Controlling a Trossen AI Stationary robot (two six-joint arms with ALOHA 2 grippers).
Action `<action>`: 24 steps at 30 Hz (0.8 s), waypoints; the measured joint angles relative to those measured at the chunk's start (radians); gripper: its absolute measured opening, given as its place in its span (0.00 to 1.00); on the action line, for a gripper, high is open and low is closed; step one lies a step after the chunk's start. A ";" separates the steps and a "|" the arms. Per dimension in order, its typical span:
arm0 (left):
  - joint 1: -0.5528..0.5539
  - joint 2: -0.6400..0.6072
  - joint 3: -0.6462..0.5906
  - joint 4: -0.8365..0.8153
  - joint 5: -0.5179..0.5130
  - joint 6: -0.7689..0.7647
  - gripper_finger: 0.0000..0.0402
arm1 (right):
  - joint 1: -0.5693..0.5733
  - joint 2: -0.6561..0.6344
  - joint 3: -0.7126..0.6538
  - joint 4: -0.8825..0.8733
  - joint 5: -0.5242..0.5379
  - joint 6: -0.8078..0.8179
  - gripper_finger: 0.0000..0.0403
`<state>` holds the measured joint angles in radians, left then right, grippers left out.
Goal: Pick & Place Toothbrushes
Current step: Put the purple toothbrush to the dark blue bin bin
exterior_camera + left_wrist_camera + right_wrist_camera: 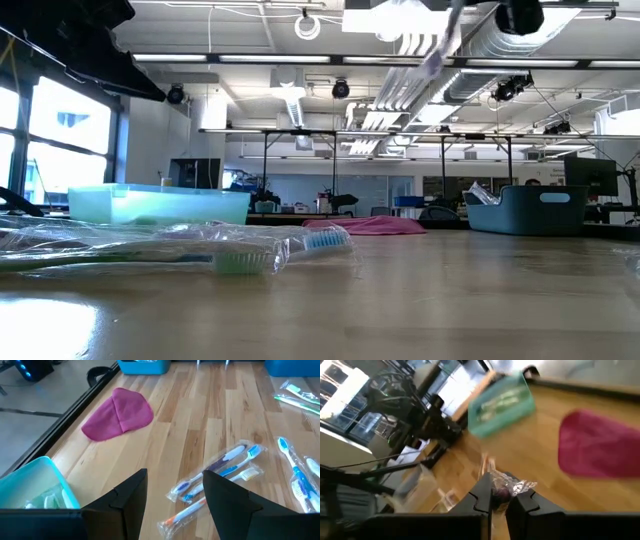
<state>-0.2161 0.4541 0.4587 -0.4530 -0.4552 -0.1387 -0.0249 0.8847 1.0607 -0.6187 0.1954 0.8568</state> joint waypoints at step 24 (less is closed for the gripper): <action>0.000 0.002 0.000 0.000 0.000 -0.070 0.47 | 0.166 -0.018 0.000 -0.628 -0.511 0.472 0.04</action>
<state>-0.2161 0.4561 0.4587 -0.4526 -0.4553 -0.2085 0.1406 0.8663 1.0611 -1.2469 -0.3156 1.3284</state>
